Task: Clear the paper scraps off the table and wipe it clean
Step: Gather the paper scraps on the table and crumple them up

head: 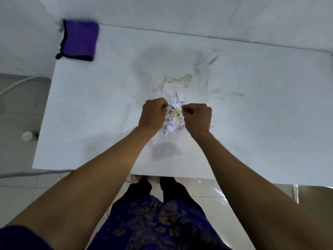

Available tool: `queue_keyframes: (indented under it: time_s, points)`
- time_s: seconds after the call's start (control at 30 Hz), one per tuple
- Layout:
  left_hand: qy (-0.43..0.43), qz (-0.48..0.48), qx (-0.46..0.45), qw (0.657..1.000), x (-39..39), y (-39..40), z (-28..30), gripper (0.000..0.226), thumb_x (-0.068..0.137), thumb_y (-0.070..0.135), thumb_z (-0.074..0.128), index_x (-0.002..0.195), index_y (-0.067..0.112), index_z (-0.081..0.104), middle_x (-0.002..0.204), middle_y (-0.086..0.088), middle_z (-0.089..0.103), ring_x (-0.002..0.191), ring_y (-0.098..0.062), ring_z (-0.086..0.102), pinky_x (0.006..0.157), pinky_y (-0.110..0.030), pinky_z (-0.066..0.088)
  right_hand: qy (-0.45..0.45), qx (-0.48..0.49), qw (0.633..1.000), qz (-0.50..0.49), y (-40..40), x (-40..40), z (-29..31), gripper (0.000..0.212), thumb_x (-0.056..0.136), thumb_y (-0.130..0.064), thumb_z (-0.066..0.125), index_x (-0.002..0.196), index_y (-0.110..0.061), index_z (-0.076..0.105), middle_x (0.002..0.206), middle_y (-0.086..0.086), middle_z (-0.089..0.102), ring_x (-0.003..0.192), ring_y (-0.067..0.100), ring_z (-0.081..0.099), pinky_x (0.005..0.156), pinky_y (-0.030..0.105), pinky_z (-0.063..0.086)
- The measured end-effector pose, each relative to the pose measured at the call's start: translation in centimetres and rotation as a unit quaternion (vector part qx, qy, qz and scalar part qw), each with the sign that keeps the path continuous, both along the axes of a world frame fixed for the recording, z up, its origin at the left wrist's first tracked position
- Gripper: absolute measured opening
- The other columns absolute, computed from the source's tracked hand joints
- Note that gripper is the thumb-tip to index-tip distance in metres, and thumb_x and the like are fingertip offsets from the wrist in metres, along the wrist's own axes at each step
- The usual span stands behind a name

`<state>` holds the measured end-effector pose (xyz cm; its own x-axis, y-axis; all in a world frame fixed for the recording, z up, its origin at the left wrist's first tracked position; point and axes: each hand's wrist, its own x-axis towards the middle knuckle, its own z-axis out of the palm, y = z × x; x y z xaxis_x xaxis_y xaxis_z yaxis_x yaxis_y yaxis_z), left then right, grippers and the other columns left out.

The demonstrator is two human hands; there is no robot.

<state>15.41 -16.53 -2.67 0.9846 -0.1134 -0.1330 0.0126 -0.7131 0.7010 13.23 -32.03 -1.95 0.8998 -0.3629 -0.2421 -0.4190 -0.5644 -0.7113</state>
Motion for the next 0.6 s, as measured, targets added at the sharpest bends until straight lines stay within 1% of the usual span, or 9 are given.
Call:
queue_keyframes:
  time_s: [0.03, 0.1, 0.13, 0.2, 0.27, 0.33, 0.43, 0.5, 0.6]
  points:
    - [0.003, -0.002, 0.004, 1.000, -0.1, -0.1, 0.0, 0.015, 0.091, -0.002, 0.058, 0.095, 0.003, 0.073, 0.088, -0.010, 0.075, 0.083, -0.025, 0.070, 0.077, -0.030, 0.056, 0.000, -0.002, 1.000, 0.015, 0.0, 0.0, -0.1, 0.021, 0.083, 0.001, 0.065, 0.096, -0.007, 0.079, 0.096, 0.011, 0.077, 0.091, 0.024, 0.072, 0.082, 0.033, 0.059]
    - [0.006, -0.003, 0.004, 1.000, -0.2, -0.2, 0.0, 0.018, 0.091, -0.002, 0.057, 0.098, 0.004, 0.072, 0.090, -0.009, 0.076, 0.084, -0.023, 0.070, 0.078, -0.028, 0.054, -0.005, -0.015, 0.999, 0.039, 0.0, 0.1, -0.4, 0.018, 0.080, 0.006, 0.062, 0.090, -0.001, 0.075, 0.093, 0.017, 0.075, 0.090, 0.032, 0.070, 0.078, 0.040, 0.058]
    - [0.009, 0.003, -0.001, 1.000, -0.3, -0.3, 0.0, 0.016, 0.091, -0.001, 0.058, 0.097, 0.005, 0.072, 0.088, -0.007, 0.075, 0.081, -0.021, 0.069, 0.076, -0.025, 0.052, -0.007, -0.022, 0.999, 0.042, 0.0, 0.1, -0.4, 0.015, 0.079, 0.004, 0.064, 0.088, -0.002, 0.074, 0.088, 0.014, 0.075, 0.086, 0.030, 0.070, 0.077, 0.038, 0.057]
    - [0.024, 0.025, 0.002, 0.999, -0.3, -0.4, 0.0, 0.007, 0.090, 0.004, 0.065, 0.093, 0.008, 0.070, 0.080, -0.002, 0.072, 0.072, -0.015, 0.065, 0.071, -0.021, 0.048, -0.014, -0.024, 0.999, 0.028, -0.2, 0.2, -0.3, 0.015, 0.076, -0.002, 0.070, 0.087, -0.010, 0.074, 0.077, -0.001, 0.072, 0.073, 0.017, 0.066, 0.075, 0.026, 0.052]
    - [0.034, 0.038, 0.009, 0.999, -0.4, -0.4, 0.0, 0.002, 0.088, 0.008, 0.070, 0.090, 0.008, 0.068, 0.073, 0.003, 0.066, 0.067, -0.012, 0.060, 0.065, -0.015, 0.044, -0.030, -0.033, 0.999, 0.017, -0.3, 0.4, 0.0, 0.016, 0.072, -0.004, 0.071, 0.084, -0.015, 0.074, 0.071, -0.007, 0.069, 0.067, 0.011, 0.063, 0.071, 0.021, 0.047]
    - [0.039, 0.040, 0.008, 0.998, -0.6, -0.2, -0.2, 0.003, 0.090, 0.006, 0.067, 0.090, 0.008, 0.069, 0.075, 0.002, 0.067, 0.071, -0.014, 0.063, 0.066, -0.014, 0.046, -0.027, -0.031, 0.999, 0.026, -0.5, 0.6, -0.1, 0.015, 0.074, -0.004, 0.071, 0.083, -0.014, 0.078, 0.075, -0.004, 0.074, 0.071, 0.013, 0.067, 0.071, 0.021, 0.049]
    - [0.044, 0.048, 0.000, 0.998, -1.0, -0.1, -0.5, 0.018, 0.090, -0.001, 0.056, 0.095, 0.008, 0.070, 0.086, -0.003, 0.074, 0.081, -0.019, 0.068, 0.076, -0.028, 0.054, -0.033, -0.023, 0.998, 0.053, -0.7, 0.6, -0.5, 0.019, 0.082, 0.000, 0.064, 0.090, -0.010, 0.079, 0.085, 0.004, 0.077, 0.080, 0.021, 0.071, 0.075, 0.028, 0.055]
    - [0.040, 0.063, 0.003, 0.997, -1.4, -0.1, -0.7, 0.023, 0.092, -0.002, 0.052, 0.099, 0.009, 0.071, 0.092, -0.002, 0.075, 0.086, -0.019, 0.069, 0.077, -0.026, 0.052, -0.041, -0.033, 0.995, 0.083, -0.8, 0.6, -0.9, 0.026, 0.085, 0.004, 0.058, 0.098, -0.008, 0.077, 0.089, 0.007, 0.077, 0.083, 0.026, 0.071, 0.077, 0.032, 0.055]
    - [0.024, 0.079, 0.018, 0.996, -2.2, 0.1, -1.2, 0.022, 0.095, 0.001, 0.051, 0.102, 0.010, 0.070, 0.099, 0.000, 0.075, 0.090, -0.019, 0.068, 0.077, -0.023, 0.045, -0.039, -0.036, 0.994, 0.098, -0.8, 0.3, -1.3, 0.042, 0.080, 0.011, 0.050, 0.107, -0.009, 0.075, 0.094, 0.008, 0.077, 0.086, 0.025, 0.071, 0.078, 0.026, 0.052]
